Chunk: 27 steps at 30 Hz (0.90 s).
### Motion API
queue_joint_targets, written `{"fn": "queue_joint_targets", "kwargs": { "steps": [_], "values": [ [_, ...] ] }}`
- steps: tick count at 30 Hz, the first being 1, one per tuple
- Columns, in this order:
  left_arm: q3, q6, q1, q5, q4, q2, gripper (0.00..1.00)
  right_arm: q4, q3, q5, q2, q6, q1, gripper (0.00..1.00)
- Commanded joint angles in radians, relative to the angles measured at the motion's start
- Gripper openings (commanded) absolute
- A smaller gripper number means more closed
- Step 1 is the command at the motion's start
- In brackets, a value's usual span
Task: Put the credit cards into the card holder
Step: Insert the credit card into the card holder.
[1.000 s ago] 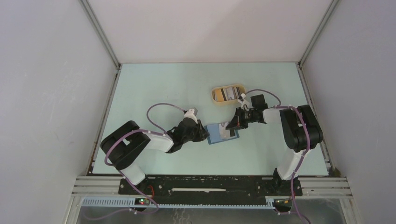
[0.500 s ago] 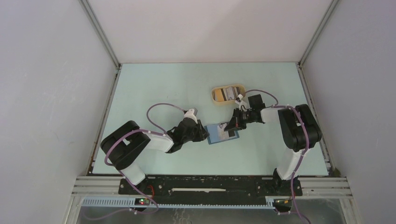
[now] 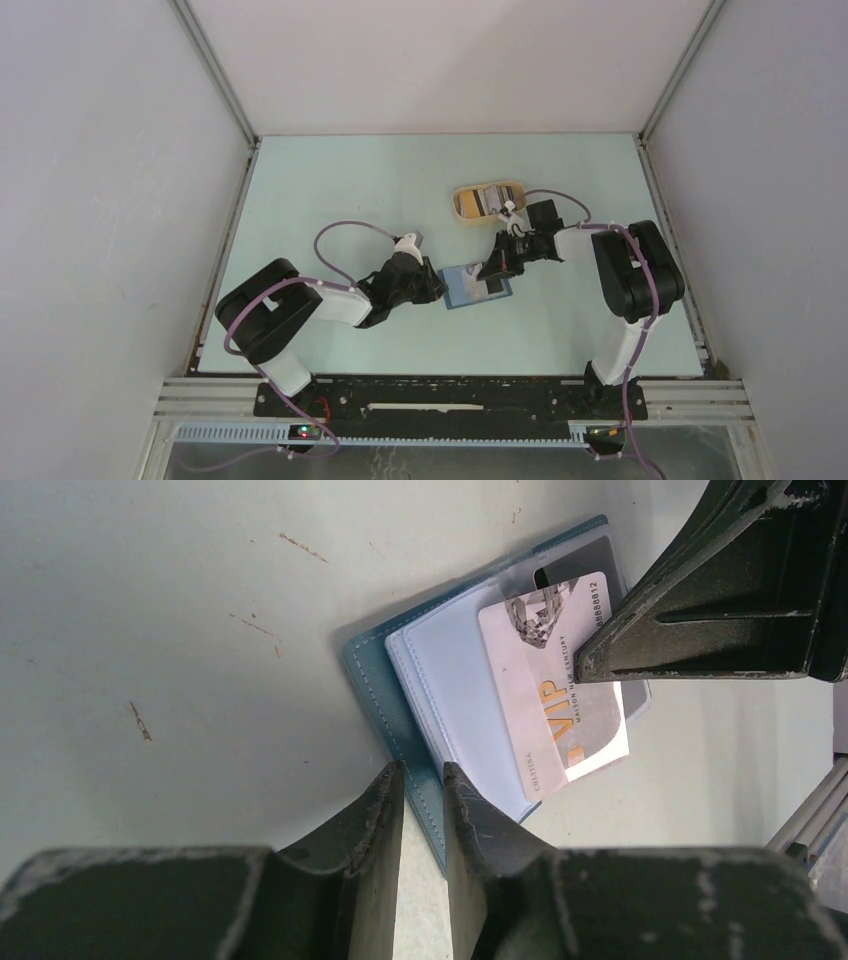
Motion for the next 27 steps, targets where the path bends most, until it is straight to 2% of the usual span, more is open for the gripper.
{"fn": "queue_joint_targets", "kwargs": {
  "steps": [1,12,27],
  "values": [
    [-0.029,0.019,-0.014,0.026,-0.046,0.019,0.26,-0.040,0.026,0.058,0.022,-0.052,0.039,0.00],
    [-0.033,0.019,-0.014,0.026,-0.040,0.015,0.26,-0.063,0.061,0.066,0.041,-0.063,0.074,0.02],
    [-0.044,0.020,-0.014,0.023,-0.029,0.006,0.26,-0.150,0.117,0.131,0.035,-0.147,0.111,0.18]
  ]
}}
